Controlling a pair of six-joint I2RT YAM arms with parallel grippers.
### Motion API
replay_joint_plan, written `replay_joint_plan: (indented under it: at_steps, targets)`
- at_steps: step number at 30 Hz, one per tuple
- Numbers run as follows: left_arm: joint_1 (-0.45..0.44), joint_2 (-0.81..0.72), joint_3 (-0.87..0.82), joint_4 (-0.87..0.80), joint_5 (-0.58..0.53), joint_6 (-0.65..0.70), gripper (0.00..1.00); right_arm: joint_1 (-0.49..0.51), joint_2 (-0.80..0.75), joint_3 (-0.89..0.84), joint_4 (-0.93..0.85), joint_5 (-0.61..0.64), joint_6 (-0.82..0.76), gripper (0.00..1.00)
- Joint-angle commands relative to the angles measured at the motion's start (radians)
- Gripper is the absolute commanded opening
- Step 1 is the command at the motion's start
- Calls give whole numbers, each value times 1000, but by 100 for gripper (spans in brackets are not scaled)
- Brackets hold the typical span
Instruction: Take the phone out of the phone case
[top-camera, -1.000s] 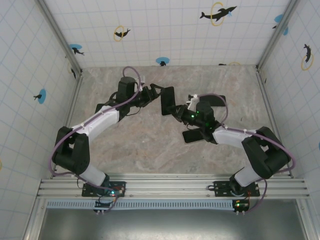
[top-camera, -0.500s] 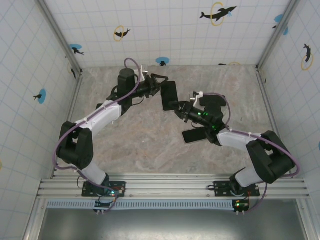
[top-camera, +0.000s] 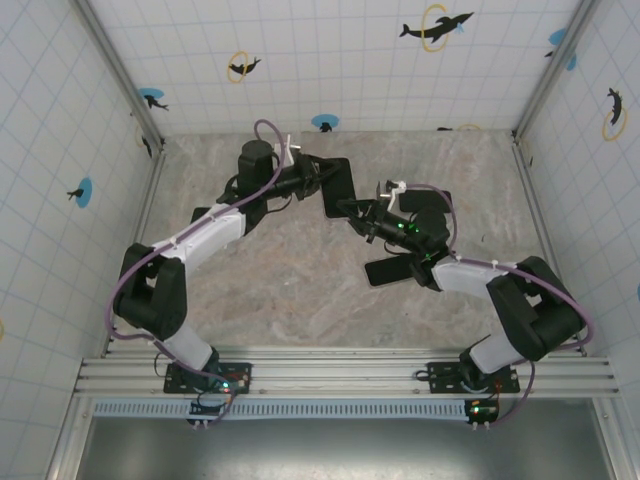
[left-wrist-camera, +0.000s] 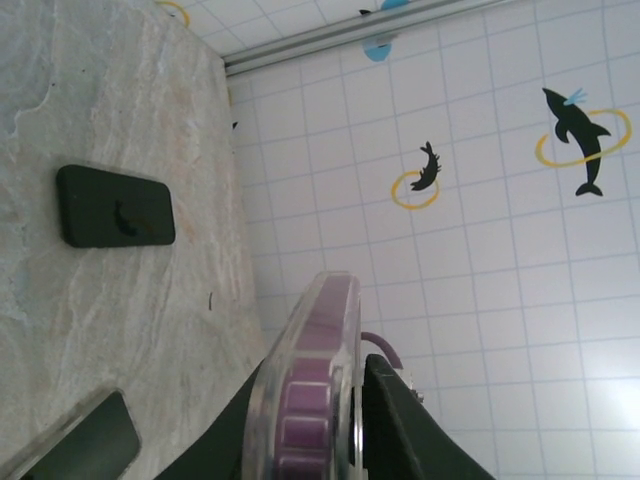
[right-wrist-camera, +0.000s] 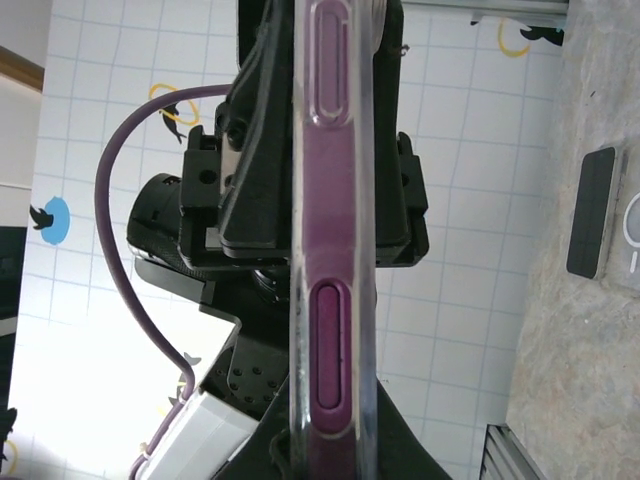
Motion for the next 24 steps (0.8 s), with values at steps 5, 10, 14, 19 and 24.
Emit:
replay_joint_plan:
  at_steps: [5, 10, 14, 19, 24]
  targets:
    - [-3, -62, -5, 18, 6, 15, 9, -5, 3, 14, 87, -26, 20, 3]
    - [-3, -58, 2, 50, -11, -27, 4, -17, -8, 2, 87, -30, 9, 20]
    - [-4, -71, 30, -32, -116, -13, 4, -14, -14, 8, 66, -26, -35, 33]
    - [-11, -79, 48, -37, -206, -31, 6, -3, -40, -5, -1, 19, -178, 40]
    - [-22, -68, 52, -48, -243, -42, 7, 20, -50, -12, -37, 65, -277, 41]
